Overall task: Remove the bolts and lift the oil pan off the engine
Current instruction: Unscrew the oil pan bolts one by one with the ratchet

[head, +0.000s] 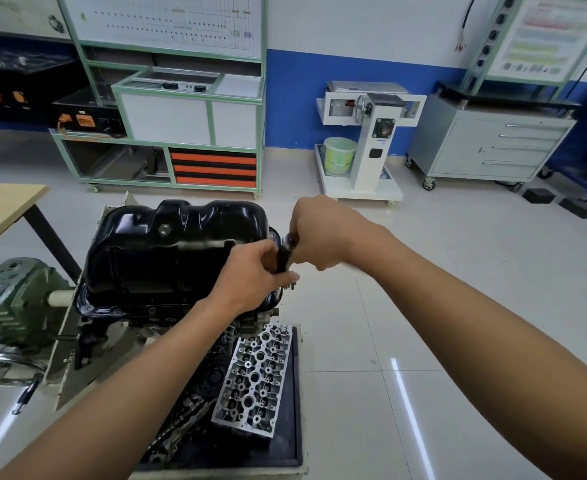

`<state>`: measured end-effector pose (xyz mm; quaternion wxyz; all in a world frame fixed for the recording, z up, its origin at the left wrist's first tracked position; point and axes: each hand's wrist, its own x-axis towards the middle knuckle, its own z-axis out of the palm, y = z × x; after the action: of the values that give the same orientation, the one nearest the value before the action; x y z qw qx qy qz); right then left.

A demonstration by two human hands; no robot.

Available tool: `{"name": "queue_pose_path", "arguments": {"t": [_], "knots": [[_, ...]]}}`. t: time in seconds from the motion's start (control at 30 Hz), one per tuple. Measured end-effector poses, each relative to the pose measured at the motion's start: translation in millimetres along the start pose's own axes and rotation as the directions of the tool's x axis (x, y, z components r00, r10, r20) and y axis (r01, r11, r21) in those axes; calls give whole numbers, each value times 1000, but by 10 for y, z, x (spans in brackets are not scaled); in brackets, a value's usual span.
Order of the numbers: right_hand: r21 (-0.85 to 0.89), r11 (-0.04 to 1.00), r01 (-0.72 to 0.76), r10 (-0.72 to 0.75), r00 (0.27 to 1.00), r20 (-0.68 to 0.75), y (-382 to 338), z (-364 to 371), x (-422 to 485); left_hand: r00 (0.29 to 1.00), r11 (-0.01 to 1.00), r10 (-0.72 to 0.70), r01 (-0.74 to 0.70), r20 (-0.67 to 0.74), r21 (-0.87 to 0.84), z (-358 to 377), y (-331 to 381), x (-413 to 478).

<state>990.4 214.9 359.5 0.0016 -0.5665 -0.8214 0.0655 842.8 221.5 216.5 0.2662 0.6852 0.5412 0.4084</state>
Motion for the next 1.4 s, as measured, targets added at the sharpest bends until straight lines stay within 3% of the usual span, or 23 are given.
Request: {"name": "queue_pose_path", "arguments": {"t": [0.1,0.17,0.27,0.7,0.97,1.17,1.4], "knots": [[-188,969,160,-171,984,-45,59,-57,-35,974,971,-134,93,182,221,20,-191,-99],[-178,948,265,-273,962,-22,119,-64,-22,935,923,-236,130,264,363,64,-329,-163],[-110,939,325,-327,945,-1,179,-75,19,928,902,-252,122,275,414,154,-423,-229],[76,987,140,-132,986,-103,417,-214,-19,956,889,-290,251,47,382,524,-474,-311],[91,994,63,-46,983,-178,539,-76,-40,978,766,-203,133,40,629,627,-480,-348],[146,988,58,-33,986,-163,607,6,-116,979,799,-204,149,30,583,607,-517,-352],[186,982,37,-4,985,-175,643,43,-94,994,876,-102,74,32,477,480,-564,-392]]}}
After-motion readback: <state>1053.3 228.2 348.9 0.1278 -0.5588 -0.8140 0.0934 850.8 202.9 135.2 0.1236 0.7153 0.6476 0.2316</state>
